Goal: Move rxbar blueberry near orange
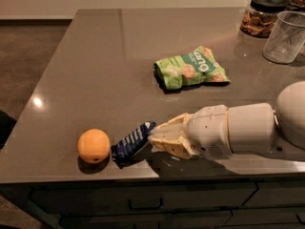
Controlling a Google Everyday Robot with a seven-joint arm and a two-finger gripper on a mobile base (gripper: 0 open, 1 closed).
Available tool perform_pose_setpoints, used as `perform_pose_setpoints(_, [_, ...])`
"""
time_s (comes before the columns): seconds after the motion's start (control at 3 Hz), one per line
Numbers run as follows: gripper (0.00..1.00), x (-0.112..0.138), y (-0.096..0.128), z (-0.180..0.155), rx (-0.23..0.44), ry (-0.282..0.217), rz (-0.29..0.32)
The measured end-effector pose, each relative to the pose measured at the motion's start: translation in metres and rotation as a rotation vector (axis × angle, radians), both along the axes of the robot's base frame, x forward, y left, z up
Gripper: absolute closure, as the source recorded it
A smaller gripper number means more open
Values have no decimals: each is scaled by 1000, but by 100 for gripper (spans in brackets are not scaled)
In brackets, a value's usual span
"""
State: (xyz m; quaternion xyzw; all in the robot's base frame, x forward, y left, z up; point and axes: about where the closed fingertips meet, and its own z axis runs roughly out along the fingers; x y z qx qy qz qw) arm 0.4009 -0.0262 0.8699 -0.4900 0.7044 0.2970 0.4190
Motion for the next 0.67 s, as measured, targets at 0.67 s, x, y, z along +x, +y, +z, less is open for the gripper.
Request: perform_pose_setpoints(0.67, [0,-2,4,2,-7,-4,7])
